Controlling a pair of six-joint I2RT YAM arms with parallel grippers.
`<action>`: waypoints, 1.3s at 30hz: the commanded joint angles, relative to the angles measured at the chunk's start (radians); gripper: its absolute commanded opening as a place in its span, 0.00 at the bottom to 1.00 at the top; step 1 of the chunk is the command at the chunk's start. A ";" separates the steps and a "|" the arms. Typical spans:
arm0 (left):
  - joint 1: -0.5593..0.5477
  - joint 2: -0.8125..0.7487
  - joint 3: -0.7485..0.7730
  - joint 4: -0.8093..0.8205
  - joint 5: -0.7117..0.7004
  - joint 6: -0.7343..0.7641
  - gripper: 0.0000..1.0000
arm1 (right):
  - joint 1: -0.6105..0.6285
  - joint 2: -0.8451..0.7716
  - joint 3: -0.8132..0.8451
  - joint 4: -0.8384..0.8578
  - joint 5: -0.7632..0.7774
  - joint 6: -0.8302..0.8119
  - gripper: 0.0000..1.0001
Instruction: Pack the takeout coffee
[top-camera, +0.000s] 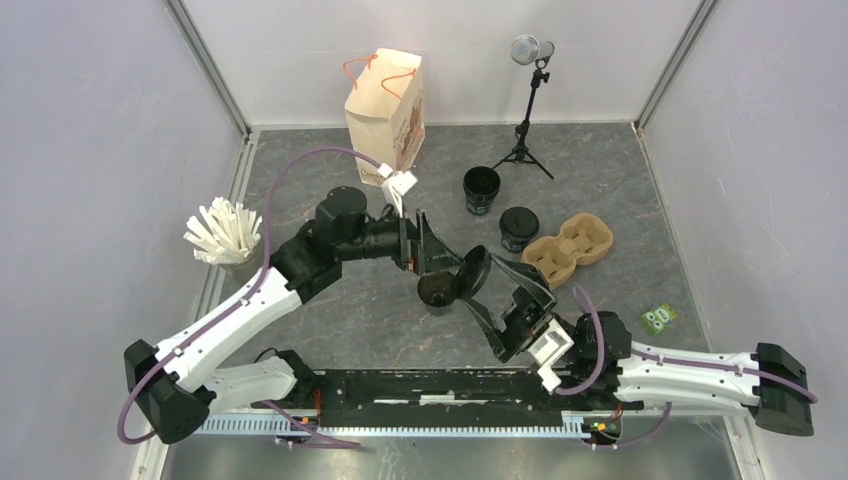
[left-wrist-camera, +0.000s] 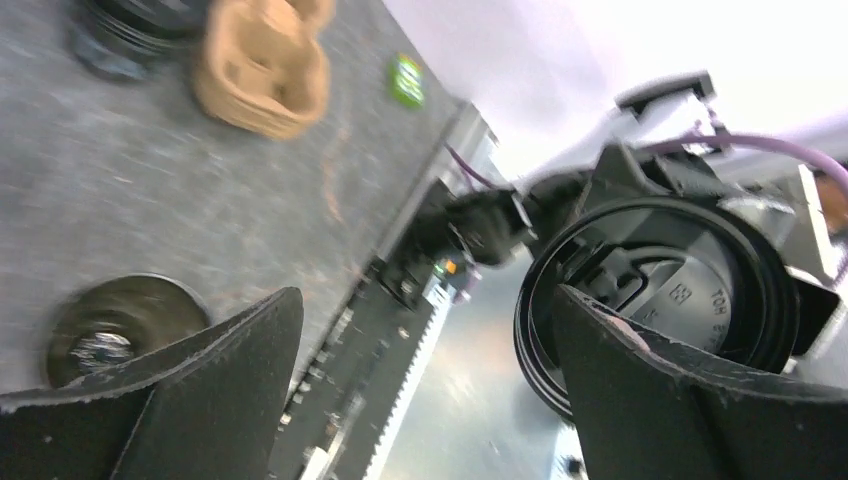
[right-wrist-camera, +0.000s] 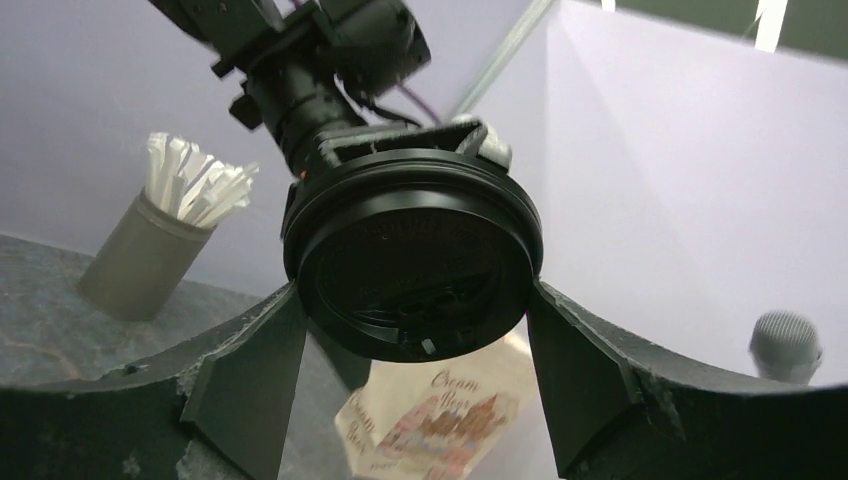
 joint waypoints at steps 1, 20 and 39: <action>0.081 -0.025 0.094 -0.155 -0.255 0.164 1.00 | 0.003 -0.050 0.078 -0.240 0.229 0.247 0.76; 0.415 -0.163 -0.382 0.109 -0.135 0.098 0.97 | -0.001 0.329 0.875 -1.757 0.452 0.922 0.80; 0.415 -0.205 -0.702 0.505 -0.025 -0.088 0.93 | -0.204 0.833 1.220 -1.991 0.110 0.814 0.77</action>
